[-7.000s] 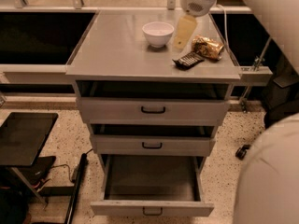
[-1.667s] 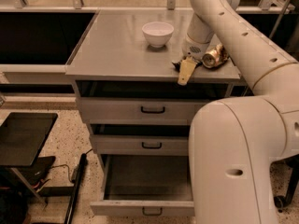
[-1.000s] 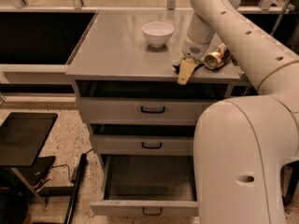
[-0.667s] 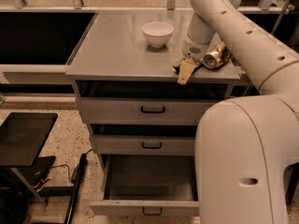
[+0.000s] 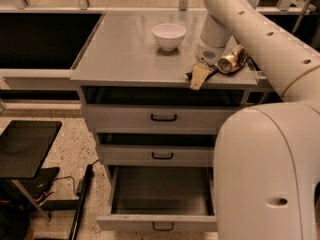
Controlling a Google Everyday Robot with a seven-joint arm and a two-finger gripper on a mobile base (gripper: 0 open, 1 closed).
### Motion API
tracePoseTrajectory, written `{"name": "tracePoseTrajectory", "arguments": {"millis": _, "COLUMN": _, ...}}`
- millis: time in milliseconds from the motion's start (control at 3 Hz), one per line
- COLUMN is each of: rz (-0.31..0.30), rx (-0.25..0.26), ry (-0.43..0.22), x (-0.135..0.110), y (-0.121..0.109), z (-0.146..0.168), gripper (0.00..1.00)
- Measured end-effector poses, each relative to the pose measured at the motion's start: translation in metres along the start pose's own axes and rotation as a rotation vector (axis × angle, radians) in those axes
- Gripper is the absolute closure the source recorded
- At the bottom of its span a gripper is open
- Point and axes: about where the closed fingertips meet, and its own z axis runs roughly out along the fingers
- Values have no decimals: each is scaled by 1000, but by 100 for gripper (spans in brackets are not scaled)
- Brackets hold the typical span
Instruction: Place rxbar chocolate into bottom drawer
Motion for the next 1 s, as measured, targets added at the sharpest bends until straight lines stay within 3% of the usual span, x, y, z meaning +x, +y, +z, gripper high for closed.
{"name": "tracePoseTrajectory", "arguments": {"millis": 1000, "rz": 0, "rx": 0, "ry": 0, "x": -1, "y": 3, "z": -3, "gripper": 100}}
